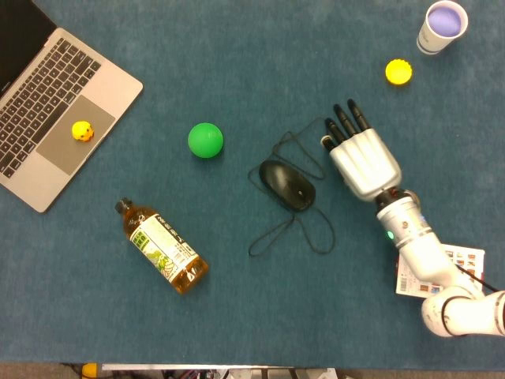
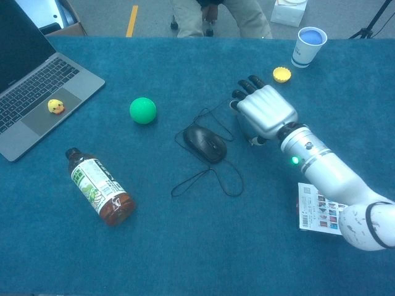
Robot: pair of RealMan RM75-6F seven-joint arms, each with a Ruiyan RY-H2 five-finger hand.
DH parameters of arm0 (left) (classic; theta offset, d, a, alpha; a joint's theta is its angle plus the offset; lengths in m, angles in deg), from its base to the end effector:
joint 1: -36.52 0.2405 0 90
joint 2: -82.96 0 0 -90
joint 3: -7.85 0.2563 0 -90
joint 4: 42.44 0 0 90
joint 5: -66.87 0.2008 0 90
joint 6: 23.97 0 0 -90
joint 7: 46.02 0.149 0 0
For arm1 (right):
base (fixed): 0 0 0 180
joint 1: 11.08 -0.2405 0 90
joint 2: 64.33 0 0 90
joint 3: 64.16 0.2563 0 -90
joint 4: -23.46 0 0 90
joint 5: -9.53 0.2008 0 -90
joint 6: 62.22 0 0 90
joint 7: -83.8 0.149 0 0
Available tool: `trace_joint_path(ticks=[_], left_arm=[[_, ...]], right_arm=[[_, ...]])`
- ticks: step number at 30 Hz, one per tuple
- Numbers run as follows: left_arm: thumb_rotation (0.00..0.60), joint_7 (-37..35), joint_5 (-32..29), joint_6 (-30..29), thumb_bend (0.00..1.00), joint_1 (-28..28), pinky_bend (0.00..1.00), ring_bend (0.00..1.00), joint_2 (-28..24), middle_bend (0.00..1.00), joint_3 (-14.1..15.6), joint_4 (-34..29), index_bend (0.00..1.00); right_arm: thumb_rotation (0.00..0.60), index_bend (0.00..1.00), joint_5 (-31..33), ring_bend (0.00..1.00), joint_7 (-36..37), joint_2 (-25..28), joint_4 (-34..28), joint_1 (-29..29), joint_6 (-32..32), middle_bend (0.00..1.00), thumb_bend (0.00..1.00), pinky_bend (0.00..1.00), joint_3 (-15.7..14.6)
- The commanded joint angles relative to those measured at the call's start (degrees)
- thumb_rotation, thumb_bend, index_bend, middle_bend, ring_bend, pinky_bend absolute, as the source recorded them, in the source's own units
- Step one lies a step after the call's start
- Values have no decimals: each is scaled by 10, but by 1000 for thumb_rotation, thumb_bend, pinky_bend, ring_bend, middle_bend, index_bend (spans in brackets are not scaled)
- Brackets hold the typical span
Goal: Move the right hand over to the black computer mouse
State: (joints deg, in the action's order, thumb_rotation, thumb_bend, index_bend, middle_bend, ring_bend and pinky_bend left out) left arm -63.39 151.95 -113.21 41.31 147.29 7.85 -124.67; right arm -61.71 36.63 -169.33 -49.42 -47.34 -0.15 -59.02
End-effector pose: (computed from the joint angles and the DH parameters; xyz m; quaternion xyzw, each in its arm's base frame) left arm -0.3646 0.1184 0.1894 -0.5185 -0.4616 -0.3853 0.6080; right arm -0.1579 -0.2971 -0.0829 0.8096 -0.1909 0.2707 0.4846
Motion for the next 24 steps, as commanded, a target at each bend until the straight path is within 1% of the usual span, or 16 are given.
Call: trace_joint_path(ticks=[1,9,16,20,24], left_arm=[[600,-3,-2,0,147,1,94,158,0,205,-1,3,277],[600,-11,-3,0,147,4,94,158,0,205,0,10,277],[600,-15,-4,0,147,6,94,158,0,204,0,13,277],[600,-14,-3,0,147,7,94,158,1,204,0,13,277],[600,-12,-3,1,147,6,94,158,0,204,0,11,277]], right_arm=[[600,347,-6,0,3,-10,2,-5,-1,192,0,0,1],[600,346,-9,0,-6,-28,-4,-15,-5,192,0,0,6],[600,360,-5,0,-5,-14,-16,-9,-10,192,6,0,-3],[600,440,-10,0,7,-5,-24,-7,-13,203,67,0,-8],[600,494,-13,0,18,0,-28,-4,-16,212,142,0,-14]])
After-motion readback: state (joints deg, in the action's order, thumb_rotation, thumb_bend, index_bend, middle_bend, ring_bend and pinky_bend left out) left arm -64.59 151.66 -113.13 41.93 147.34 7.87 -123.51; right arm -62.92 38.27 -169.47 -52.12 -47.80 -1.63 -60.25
